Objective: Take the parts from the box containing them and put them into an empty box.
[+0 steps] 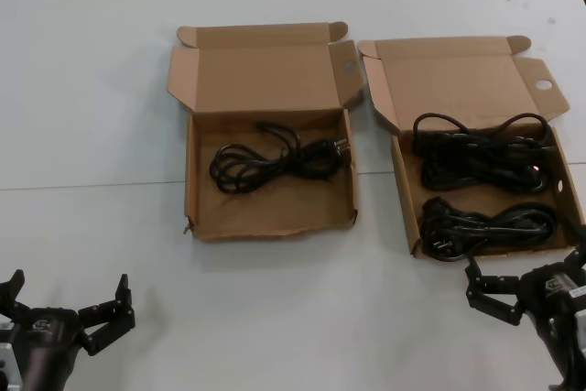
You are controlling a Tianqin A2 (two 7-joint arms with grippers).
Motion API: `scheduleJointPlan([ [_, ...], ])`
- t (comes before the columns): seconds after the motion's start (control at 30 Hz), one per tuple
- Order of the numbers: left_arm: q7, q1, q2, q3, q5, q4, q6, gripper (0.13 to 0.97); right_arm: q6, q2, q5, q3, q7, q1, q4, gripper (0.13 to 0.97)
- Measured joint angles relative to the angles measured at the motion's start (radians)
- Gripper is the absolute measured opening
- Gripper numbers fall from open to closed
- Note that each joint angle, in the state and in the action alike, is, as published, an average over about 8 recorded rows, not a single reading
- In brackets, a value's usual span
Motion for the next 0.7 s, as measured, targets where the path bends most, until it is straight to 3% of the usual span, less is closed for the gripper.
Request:
scheduleJointPlan([
  [0.7,0.000,0.000,0.000,0.000,0.000,0.000,0.000,0.966,0.000,0.000,0.000,0.000,0.000,0.000,0.000,0.966],
])
